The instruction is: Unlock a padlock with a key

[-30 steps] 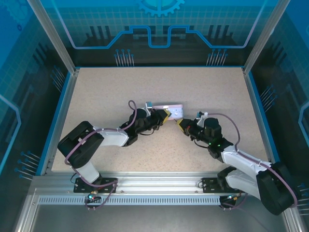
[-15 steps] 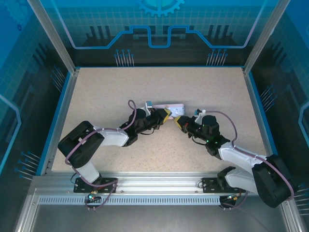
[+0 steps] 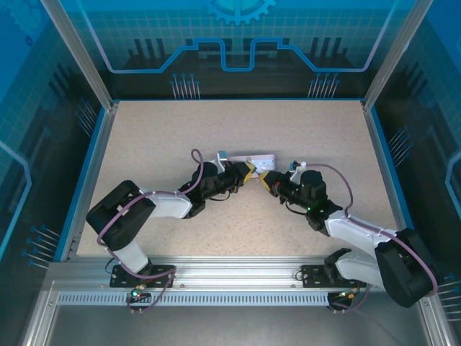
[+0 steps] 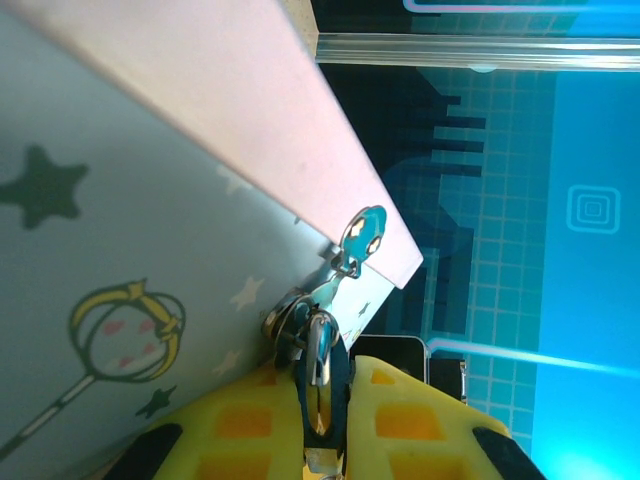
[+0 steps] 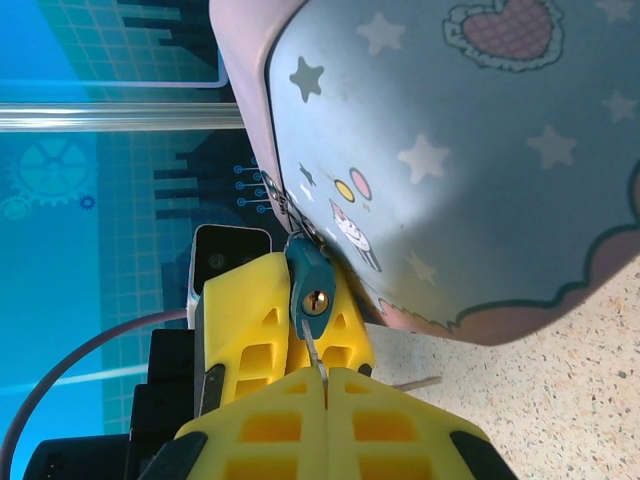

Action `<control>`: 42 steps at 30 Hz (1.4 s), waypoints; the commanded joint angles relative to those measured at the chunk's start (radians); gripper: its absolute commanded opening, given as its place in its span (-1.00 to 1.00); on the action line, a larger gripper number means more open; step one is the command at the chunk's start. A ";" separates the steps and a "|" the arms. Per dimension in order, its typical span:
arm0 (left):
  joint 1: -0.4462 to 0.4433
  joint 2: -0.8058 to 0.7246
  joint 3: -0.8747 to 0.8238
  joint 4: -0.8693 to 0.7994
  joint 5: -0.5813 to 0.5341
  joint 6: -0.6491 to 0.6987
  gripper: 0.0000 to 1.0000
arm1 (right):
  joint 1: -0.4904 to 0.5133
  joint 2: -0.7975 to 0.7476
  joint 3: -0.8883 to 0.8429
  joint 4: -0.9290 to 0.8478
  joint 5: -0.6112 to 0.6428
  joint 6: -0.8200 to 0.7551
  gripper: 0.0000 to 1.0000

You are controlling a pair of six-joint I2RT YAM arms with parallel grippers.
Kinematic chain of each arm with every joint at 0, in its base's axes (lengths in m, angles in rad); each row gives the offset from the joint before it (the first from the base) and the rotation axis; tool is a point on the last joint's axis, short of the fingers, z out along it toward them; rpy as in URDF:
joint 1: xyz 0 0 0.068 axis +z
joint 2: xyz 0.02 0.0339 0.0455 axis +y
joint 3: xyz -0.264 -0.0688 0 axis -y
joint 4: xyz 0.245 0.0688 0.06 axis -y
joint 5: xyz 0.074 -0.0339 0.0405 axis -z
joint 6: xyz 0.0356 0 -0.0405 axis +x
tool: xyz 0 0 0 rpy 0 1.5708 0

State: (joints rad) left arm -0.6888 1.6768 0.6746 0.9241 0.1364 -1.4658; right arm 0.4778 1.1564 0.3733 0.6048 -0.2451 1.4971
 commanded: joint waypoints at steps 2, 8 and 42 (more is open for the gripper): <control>0.008 -0.006 0.012 0.125 0.025 0.002 -1.00 | 0.012 0.009 0.039 0.026 0.009 0.002 -1.00; 0.008 -0.008 0.012 0.125 0.025 0.001 -1.00 | 0.013 0.012 0.029 0.021 0.015 0.000 -1.00; 0.008 -0.006 0.037 0.100 0.029 0.007 -1.00 | 0.001 0.011 0.021 -0.023 0.022 -0.026 -1.00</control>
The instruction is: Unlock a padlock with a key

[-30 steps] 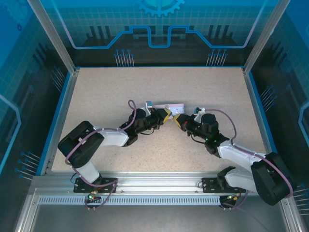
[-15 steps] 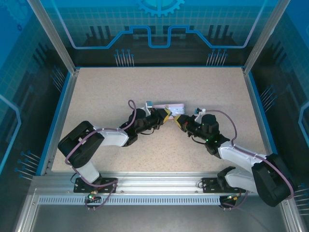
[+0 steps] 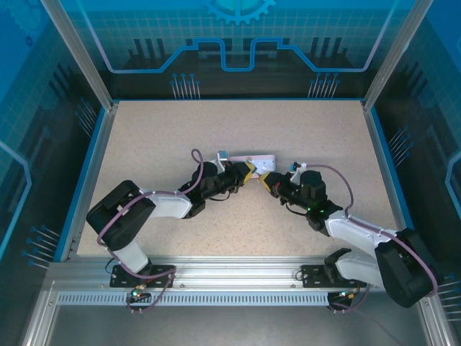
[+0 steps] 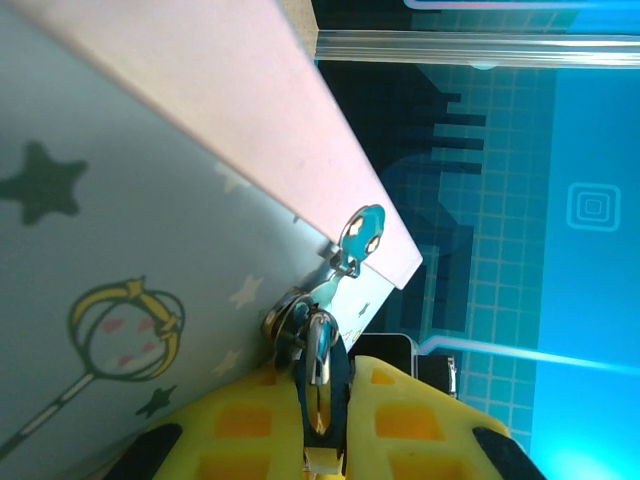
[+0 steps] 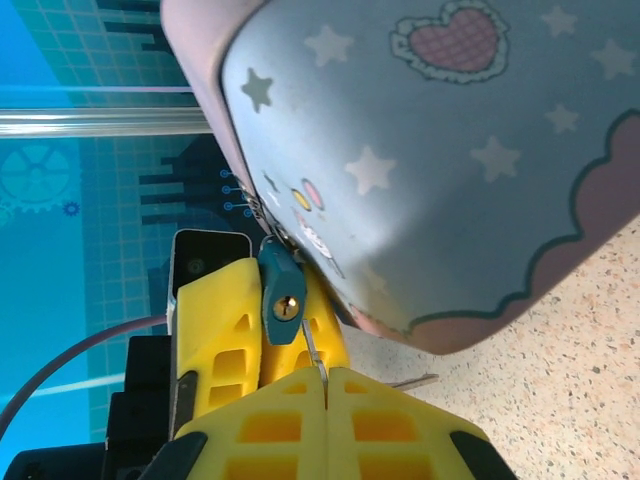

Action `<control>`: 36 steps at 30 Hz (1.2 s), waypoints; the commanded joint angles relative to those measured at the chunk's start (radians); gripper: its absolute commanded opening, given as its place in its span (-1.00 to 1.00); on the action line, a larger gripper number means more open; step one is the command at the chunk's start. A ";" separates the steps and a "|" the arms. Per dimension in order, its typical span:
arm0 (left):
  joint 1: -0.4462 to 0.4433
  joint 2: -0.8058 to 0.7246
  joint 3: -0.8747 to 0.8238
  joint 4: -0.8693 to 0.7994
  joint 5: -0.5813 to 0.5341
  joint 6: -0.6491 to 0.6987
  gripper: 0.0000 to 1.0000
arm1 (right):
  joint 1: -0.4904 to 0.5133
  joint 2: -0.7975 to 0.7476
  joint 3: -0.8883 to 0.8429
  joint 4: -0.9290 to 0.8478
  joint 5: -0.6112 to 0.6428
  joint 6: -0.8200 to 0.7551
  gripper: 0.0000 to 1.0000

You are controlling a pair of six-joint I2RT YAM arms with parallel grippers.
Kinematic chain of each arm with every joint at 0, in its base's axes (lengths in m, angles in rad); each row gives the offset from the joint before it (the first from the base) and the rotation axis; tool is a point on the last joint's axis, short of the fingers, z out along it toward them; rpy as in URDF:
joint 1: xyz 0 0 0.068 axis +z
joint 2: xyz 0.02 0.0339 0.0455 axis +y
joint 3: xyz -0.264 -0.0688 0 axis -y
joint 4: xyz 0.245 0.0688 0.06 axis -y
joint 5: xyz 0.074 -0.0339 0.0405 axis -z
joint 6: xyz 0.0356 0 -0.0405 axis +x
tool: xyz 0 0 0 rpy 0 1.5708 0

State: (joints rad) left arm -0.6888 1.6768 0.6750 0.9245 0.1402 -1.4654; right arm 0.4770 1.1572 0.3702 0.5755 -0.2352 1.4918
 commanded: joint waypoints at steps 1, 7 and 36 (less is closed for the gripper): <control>0.008 -0.006 0.037 0.096 0.024 0.007 -1.00 | 0.002 0.016 0.026 0.010 0.012 -0.021 -1.00; 0.008 -0.002 0.039 0.098 0.028 0.005 -1.00 | 0.001 0.033 0.040 0.021 0.007 -0.019 -1.00; 0.008 0.002 0.038 0.097 0.025 0.005 -1.00 | -0.008 -0.005 0.011 -0.006 0.007 -0.026 -1.00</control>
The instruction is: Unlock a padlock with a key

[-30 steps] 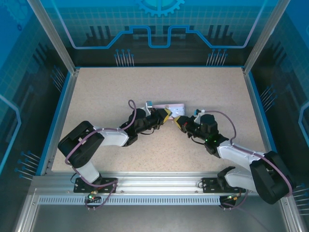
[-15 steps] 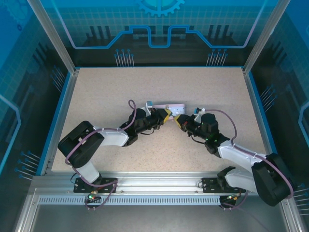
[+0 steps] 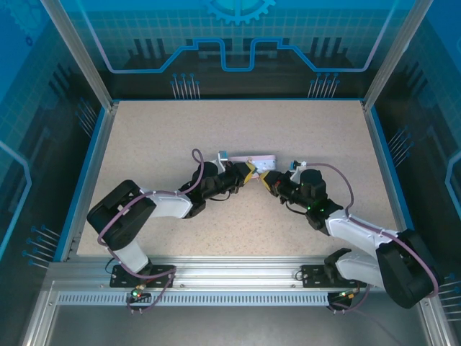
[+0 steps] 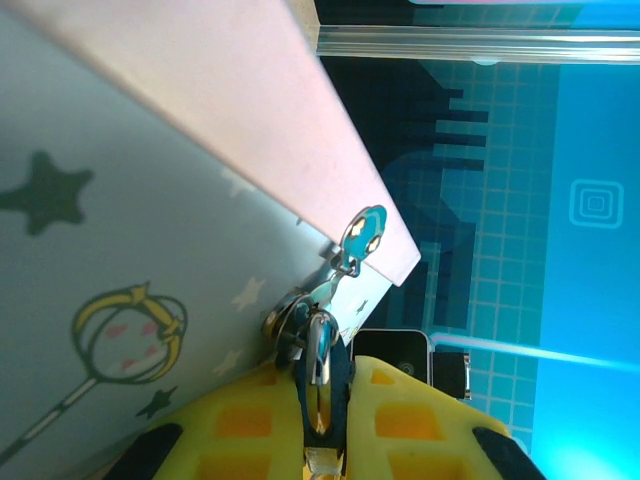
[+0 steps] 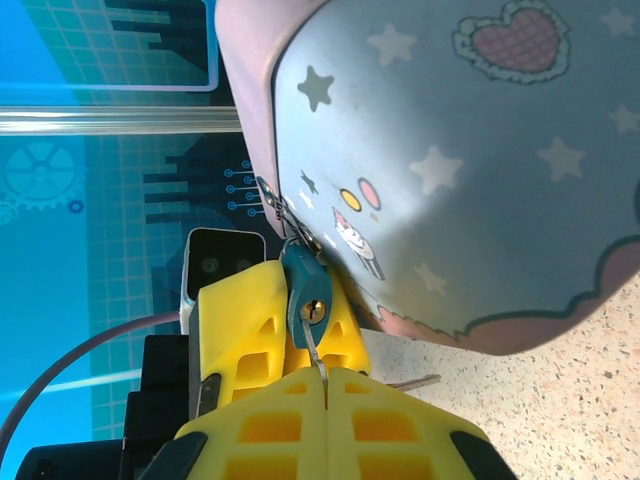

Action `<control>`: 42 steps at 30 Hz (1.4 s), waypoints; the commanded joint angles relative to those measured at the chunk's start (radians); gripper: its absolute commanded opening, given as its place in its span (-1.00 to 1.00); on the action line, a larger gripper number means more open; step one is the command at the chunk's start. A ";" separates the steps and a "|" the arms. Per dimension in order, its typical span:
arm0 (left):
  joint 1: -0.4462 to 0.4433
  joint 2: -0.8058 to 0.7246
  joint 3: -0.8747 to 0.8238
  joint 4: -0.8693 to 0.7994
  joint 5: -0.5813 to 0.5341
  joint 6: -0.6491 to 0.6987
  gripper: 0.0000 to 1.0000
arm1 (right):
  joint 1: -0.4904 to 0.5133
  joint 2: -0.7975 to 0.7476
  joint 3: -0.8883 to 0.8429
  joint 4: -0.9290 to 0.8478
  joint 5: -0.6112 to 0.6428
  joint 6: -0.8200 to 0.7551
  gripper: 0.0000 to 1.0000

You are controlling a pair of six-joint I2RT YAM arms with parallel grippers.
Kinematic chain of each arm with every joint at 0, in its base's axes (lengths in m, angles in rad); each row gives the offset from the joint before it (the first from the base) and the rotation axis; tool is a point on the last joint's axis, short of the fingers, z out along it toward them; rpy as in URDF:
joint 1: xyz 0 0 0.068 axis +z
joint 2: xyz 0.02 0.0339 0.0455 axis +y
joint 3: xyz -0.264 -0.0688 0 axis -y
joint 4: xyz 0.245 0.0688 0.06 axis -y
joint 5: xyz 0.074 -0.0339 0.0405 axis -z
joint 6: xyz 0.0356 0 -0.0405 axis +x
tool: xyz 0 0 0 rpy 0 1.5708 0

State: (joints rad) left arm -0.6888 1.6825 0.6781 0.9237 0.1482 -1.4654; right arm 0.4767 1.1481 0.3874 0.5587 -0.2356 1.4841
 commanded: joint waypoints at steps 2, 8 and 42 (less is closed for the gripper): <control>0.008 -0.005 0.038 0.095 0.017 0.007 -1.00 | -0.008 0.000 -0.011 0.009 0.010 -0.018 -1.00; 0.008 -0.005 0.041 0.091 0.022 0.008 -1.00 | -0.009 0.015 -0.003 0.016 0.010 -0.021 -1.00; 0.007 0.009 0.047 0.102 0.025 0.007 -1.00 | -0.020 0.024 0.017 0.021 -0.002 -0.028 -1.00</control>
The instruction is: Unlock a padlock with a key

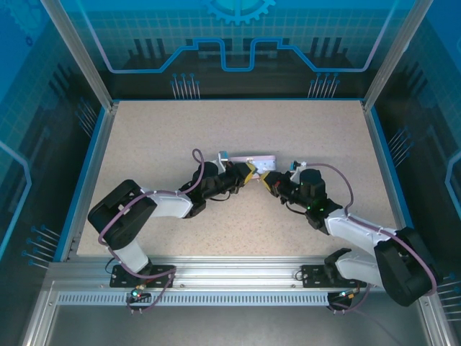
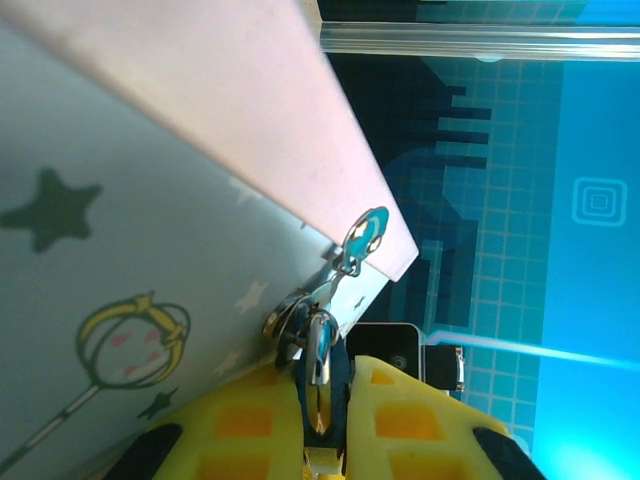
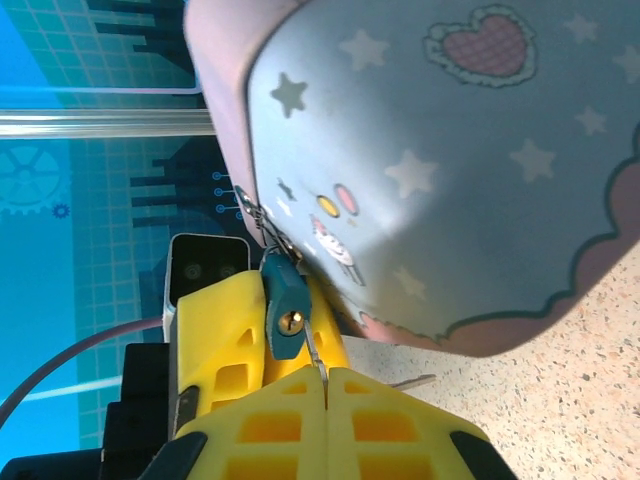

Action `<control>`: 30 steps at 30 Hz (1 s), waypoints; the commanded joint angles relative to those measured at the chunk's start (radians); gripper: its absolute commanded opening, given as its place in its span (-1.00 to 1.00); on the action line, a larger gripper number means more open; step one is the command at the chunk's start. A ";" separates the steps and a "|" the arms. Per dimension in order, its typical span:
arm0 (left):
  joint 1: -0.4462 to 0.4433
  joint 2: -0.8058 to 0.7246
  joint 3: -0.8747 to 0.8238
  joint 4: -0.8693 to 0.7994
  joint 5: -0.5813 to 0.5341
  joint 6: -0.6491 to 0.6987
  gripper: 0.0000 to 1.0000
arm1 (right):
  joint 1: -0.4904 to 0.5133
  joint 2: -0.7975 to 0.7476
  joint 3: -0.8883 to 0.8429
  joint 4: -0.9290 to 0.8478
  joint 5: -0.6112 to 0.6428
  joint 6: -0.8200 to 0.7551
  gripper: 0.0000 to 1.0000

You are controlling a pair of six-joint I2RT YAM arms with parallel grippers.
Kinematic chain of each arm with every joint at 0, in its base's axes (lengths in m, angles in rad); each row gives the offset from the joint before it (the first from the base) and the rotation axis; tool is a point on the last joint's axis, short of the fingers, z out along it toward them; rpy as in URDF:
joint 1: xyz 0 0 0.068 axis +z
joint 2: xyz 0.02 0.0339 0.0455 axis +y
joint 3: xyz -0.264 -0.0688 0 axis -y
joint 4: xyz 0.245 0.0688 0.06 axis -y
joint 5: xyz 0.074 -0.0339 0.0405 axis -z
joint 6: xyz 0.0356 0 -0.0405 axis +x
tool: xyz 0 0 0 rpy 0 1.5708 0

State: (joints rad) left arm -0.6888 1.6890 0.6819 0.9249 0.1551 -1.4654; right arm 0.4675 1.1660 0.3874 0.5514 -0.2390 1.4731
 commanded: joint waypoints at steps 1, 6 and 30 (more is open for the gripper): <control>0.007 0.003 0.044 0.100 0.018 0.007 -1.00 | -0.010 0.007 0.018 0.026 0.003 -0.017 -1.00; 0.007 0.004 0.044 0.099 0.018 0.009 -1.00 | -0.010 0.007 0.021 0.030 0.001 -0.017 -1.00; 0.005 0.005 0.055 0.091 0.017 0.007 -1.00 | 0.001 0.033 0.049 0.031 -0.003 -0.019 -1.00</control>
State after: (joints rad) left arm -0.6834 1.7020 0.6937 0.9253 0.1547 -1.4651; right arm 0.4644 1.1831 0.4068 0.5556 -0.2398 1.4727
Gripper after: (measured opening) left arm 0.120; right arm 0.063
